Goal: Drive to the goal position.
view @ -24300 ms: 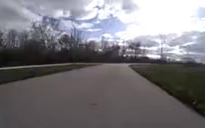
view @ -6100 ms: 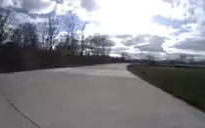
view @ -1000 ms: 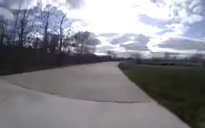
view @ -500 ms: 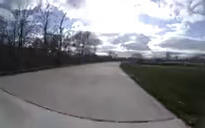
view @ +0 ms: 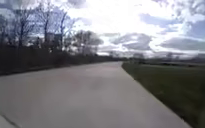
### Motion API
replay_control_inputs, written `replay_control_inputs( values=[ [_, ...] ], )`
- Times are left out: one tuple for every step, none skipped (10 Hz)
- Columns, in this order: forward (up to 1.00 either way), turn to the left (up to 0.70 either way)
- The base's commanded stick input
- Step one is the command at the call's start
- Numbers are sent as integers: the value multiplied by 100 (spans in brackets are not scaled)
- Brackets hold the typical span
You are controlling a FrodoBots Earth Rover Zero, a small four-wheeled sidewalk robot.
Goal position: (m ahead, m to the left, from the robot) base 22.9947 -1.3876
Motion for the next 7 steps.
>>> replay_control_inputs(
  values=[
    [100, 0],
    [100, 0],
    [100, 0],
    [100, 0],
    [100, 0],
    [100, 0],
    [100, 0]
  ],
)
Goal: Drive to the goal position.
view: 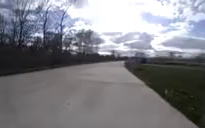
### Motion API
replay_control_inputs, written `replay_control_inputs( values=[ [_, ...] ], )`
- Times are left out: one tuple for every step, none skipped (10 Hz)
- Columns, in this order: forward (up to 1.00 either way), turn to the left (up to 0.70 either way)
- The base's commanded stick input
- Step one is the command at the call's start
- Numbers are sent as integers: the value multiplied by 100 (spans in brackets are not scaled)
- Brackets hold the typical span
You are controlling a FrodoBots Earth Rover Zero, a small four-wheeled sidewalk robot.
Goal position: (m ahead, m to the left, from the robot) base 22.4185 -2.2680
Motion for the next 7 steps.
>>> replay_control_inputs(
  values=[
    [100, 0],
    [100, 0],
    [100, 0],
    [100, 0],
    [100, 0],
    [100, 0],
    [100, 0]
  ],
)
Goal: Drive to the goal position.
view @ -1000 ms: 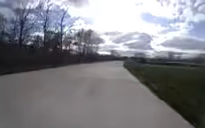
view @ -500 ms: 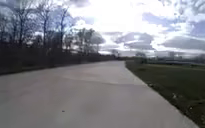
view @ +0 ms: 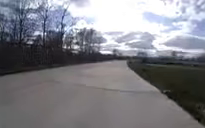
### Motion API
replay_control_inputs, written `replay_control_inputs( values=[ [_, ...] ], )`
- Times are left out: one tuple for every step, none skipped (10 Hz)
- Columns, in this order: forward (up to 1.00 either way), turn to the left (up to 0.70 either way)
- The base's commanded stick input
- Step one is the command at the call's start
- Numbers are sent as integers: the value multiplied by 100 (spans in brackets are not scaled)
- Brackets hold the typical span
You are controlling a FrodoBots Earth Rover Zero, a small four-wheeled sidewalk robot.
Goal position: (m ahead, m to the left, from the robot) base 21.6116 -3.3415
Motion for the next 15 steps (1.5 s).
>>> replay_control_inputs(
  values=[
    [100, 0],
    [100, 0],
    [100, 0],
    [100, 0],
    [100, 0],
    [100, 0],
    [100, 0],
    [100, 0],
    [100, 0],
    [100, 0],
    [100, 0],
    [100, 0],
    [100, 0],
    [100, 0],
    [100, 0]
  ],
)
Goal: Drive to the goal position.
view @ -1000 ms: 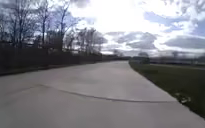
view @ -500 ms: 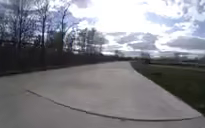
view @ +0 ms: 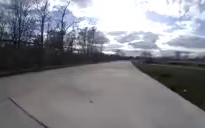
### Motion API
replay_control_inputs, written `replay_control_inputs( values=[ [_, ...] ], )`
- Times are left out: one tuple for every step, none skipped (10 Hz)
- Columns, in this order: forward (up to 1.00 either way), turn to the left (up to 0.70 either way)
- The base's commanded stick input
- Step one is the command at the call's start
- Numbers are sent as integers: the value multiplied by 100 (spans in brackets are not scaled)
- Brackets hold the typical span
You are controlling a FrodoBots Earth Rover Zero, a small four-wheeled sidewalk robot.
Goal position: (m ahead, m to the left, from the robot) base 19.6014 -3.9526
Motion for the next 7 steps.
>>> replay_control_inputs(
  values=[
    [100, 0],
    [100, 0],
    [100, 0],
    [100, 0],
    [100, 0],
    [100, 0],
    [100, -1]
  ],
)
